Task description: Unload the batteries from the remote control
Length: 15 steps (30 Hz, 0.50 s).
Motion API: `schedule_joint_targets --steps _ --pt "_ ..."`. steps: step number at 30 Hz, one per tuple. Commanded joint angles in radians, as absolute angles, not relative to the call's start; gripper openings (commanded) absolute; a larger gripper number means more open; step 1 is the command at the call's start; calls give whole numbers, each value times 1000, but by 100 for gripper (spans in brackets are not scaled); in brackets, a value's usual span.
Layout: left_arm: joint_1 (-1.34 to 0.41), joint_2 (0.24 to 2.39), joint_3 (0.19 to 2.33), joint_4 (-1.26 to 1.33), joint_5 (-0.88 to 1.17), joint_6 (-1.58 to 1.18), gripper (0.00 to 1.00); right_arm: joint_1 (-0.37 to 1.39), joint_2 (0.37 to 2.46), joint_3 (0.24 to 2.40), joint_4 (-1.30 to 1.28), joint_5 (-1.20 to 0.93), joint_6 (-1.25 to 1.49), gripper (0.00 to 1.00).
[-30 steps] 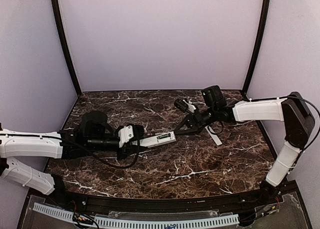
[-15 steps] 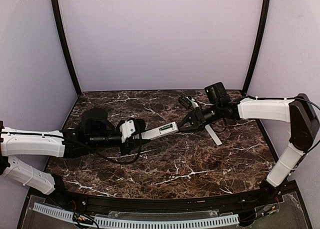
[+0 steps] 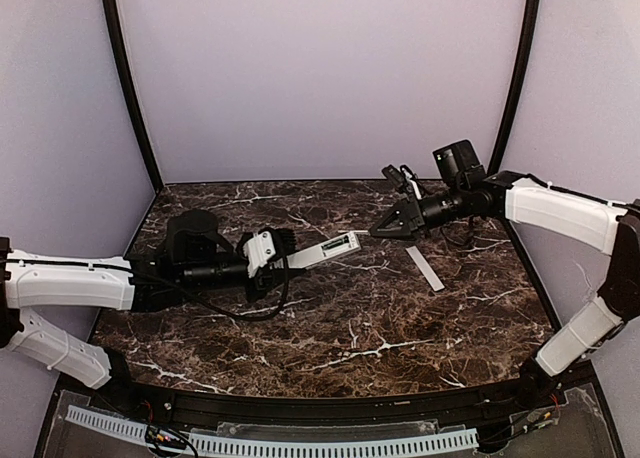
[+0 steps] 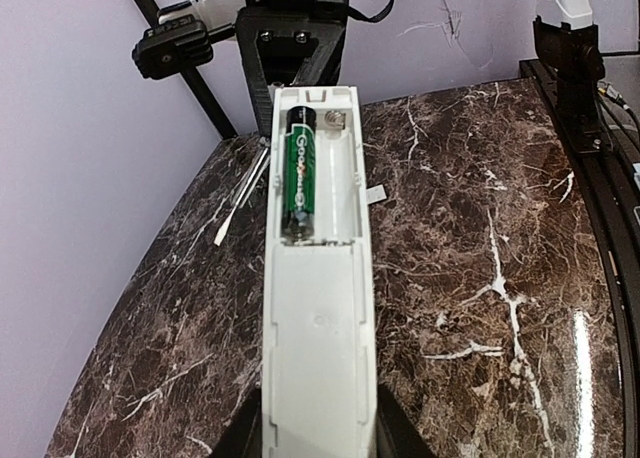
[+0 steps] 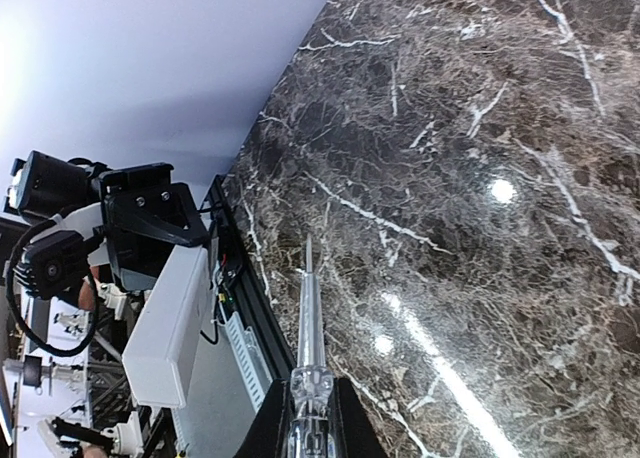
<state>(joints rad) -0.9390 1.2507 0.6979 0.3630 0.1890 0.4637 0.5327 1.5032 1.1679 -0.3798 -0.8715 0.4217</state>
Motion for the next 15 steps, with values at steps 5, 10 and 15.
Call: schedule_joint_targets --steps 5,10,15 --pt "-942 1264 759 333 156 452 0 519 1400 1209 -515 -585 380 0" --pt "-941 1278 778 310 144 428 0 518 1352 1191 -520 -485 393 0" --pt "-942 1322 822 262 105 386 0 518 1299 1152 -526 -407 408 0"
